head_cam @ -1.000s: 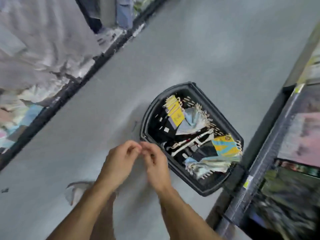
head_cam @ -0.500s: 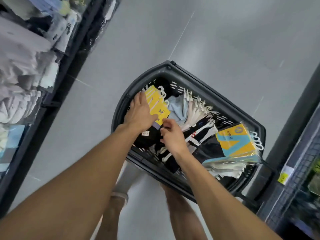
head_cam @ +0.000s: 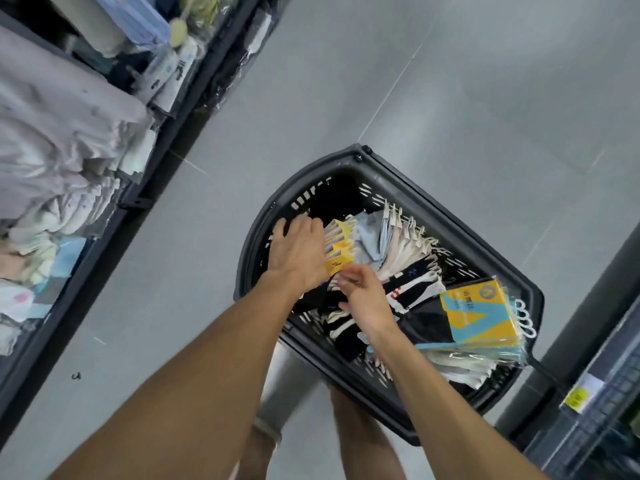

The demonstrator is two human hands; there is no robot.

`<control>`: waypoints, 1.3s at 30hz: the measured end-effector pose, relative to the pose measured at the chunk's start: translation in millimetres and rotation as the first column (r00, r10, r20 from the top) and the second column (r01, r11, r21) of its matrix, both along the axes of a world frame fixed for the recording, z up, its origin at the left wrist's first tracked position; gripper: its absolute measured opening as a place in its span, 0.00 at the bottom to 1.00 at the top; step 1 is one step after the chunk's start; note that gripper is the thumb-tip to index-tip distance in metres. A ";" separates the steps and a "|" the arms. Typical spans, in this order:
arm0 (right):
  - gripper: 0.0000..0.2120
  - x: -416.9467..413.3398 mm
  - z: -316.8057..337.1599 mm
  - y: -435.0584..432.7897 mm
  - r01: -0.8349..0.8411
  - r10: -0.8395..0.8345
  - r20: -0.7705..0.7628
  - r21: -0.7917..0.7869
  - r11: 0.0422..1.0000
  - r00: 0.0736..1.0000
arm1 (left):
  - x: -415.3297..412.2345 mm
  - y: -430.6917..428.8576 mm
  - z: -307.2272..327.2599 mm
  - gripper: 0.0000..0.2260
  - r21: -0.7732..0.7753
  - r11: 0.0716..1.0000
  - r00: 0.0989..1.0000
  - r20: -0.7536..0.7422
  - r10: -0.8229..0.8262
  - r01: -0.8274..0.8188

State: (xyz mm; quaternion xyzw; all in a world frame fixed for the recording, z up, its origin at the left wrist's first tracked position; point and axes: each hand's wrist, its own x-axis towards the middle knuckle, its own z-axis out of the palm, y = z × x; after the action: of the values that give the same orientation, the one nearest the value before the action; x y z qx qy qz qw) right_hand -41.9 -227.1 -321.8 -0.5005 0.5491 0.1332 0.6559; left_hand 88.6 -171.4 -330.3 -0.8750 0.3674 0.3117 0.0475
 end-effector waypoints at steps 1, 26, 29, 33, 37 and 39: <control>0.12 -0.2 6.9 0.3 -0.034 0.035 0.016 -0.026 0.999 0.999 | 2.5 4.2 6.5 0.30 -0.029 0.998 0.998 -0.050 0.047 -0.048; 0.17 177.5 341.6 461.9 -0.627 0.766 0.612 -0.521 0.579 0.199 | 14.9 573.0 344.4 0.19 -0.281 -0.645 0.189 -0.959 0.210 -0.710; 0.12 159.8 347.1 525.7 -0.698 0.774 0.615 -0.489 0.524 0.151 | -15.0 628.2 329.7 0.26 -0.177 -0.766 0.122 -0.984 0.129 -0.618; 0.14 145.7 333.1 593.2 -0.677 0.783 0.597 -0.504 0.537 0.175 | -41.0 687.6 313.4 0.26 -0.153 -0.841 0.069 -0.988 0.137 -0.519; 0.12 145.1 326.9 638.4 -0.704 0.751 0.616 -0.424 0.570 0.238 | -48.9 731.1 304.3 0.30 -0.170 -0.861 0.043 -0.984 0.170 -0.479; 0.08 149.3 326.8 650.8 -0.704 0.725 0.636 -0.387 0.595 0.264 | -45.7 743.7 302.3 0.30 -0.162 -0.876 0.026 -0.985 0.168 -0.455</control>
State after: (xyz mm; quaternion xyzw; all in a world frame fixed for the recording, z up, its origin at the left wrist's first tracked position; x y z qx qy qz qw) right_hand 107.5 423.7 5.1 -0.7075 -0.0543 0.1897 0.6786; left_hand 42.9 572.3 -28.0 -0.4505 -0.3038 -0.0544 -0.8377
